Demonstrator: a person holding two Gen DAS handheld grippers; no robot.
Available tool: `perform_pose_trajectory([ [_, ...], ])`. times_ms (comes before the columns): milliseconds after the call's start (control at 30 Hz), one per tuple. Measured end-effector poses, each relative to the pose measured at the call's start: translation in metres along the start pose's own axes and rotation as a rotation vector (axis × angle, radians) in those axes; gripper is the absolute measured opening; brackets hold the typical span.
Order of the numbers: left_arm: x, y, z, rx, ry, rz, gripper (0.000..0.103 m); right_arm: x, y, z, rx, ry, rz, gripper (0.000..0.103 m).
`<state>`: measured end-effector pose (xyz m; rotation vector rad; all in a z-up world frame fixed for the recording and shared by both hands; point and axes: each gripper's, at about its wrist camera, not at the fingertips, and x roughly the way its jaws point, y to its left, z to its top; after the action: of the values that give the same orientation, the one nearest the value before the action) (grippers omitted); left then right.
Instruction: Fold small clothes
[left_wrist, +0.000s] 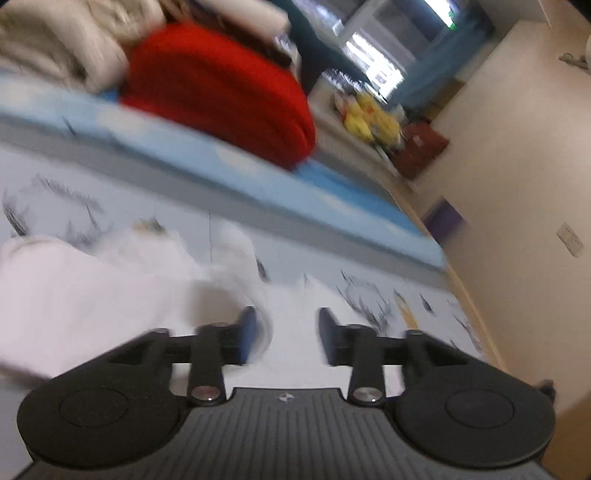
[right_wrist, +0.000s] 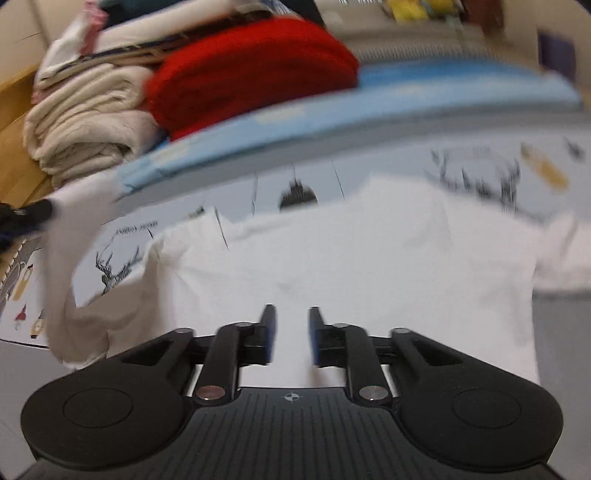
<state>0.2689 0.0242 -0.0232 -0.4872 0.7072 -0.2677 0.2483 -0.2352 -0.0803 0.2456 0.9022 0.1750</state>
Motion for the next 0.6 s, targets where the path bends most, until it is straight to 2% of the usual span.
perform_pose_trajectory([
  [133, -0.008, 0.034, 0.005, -0.126, -0.05, 0.224, 0.045, 0.006, -0.021, -0.011, 0.089, 0.045, -0.021, 0.03],
  [167, -0.013, 0.046, 0.008, -0.158, -0.073, 0.305, 0.045, 0.007, -0.027, -0.013, 0.125, 0.049, -0.001, 0.03],
  [233, -0.018, 0.07, 0.012, -0.185, -0.104, 0.526, 0.046, 0.009, -0.033, -0.015, 0.164, 0.057, 0.009, 0.03],
  [300, -0.016, 0.086, 0.01, -0.194, -0.087, 0.654, 0.046, 0.011, -0.038, -0.016, 0.195, 0.064, 0.027, 0.03],
  [367, -0.009, 0.097, 0.007, -0.229, -0.052, 0.68, 0.046, 0.018, -0.039, -0.016, 0.233, 0.086, 0.038, 0.03],
  [433, 0.002, 0.099, 0.004, -0.24, -0.02, 0.655, 0.046, 0.025, -0.041, -0.013, 0.263, 0.082, 0.064, 0.03],
  [600, 0.023, 0.085, 0.011, -0.146, 0.003, 0.613, 0.054, 0.053, -0.036, -0.01, 0.326, 0.152, 0.079, 0.03],
])
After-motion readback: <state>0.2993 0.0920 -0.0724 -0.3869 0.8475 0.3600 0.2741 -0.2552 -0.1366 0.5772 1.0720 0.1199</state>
